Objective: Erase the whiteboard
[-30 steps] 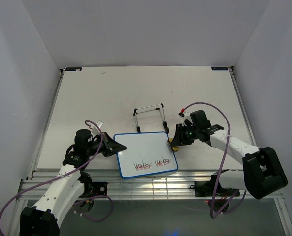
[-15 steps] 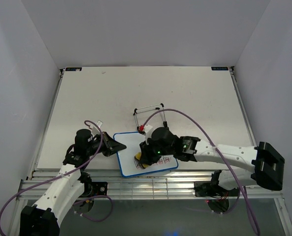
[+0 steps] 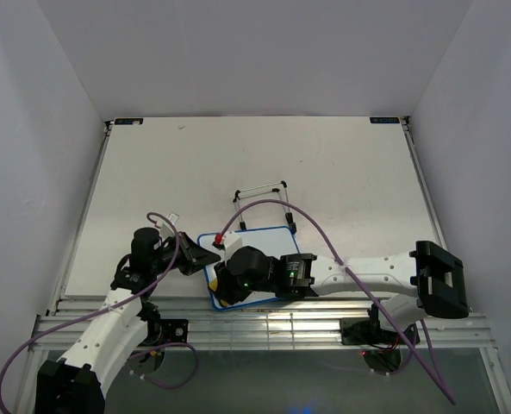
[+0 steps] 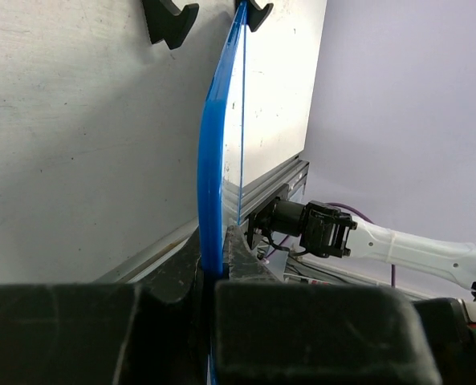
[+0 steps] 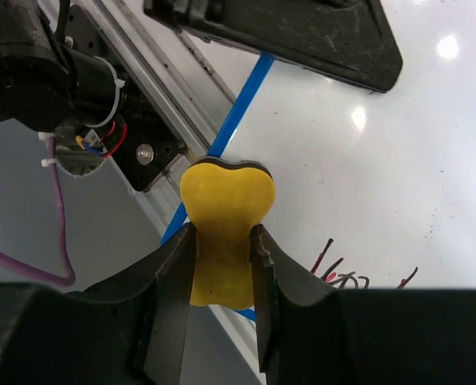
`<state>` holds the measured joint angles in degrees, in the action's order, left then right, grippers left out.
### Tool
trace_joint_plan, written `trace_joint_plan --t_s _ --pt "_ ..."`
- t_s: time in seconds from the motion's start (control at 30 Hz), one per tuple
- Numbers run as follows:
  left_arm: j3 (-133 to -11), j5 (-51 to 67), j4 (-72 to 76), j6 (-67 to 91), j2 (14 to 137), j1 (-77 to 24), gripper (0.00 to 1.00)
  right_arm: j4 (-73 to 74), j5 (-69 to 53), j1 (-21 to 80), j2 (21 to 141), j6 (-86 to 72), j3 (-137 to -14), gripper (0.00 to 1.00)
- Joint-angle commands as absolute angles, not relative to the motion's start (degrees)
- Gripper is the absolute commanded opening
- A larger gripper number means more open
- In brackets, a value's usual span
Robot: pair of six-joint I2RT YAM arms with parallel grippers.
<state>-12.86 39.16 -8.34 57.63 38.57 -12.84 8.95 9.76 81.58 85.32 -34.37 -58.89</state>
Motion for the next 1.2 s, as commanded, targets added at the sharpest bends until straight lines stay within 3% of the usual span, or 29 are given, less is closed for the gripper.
trace_joint_plan --t_s 0.0,0.4,0.6,0.87,1.17 --pt "-12.39 34.36 -9.49 54.05 39.29 -12.92 0.00 10.63 15.91 80.95 85.96 -37.17 -54.94 0.08" --pt "-13.88 34.98 -11.86 54.41 37.44 -12.92 0.00 8.35 11.61 70.15 71.29 -41.93 -29.65 0.08" --pt "-16.17 33.75 -15.29 52.91 35.52 -12.92 0.00 7.82 0.62 53.64 63.22 -39.11 -17.95 0.08" --pt "-15.73 33.75 -16.79 52.82 33.66 -12.92 0.00 10.46 -7.82 41.23 56.25 -36.83 -13.54 0.08" --pt "-15.03 32.96 -16.96 53.26 33.58 -12.92 0.00 5.11 -17.48 41.04 54.15 -34.45 -15.29 0.08"
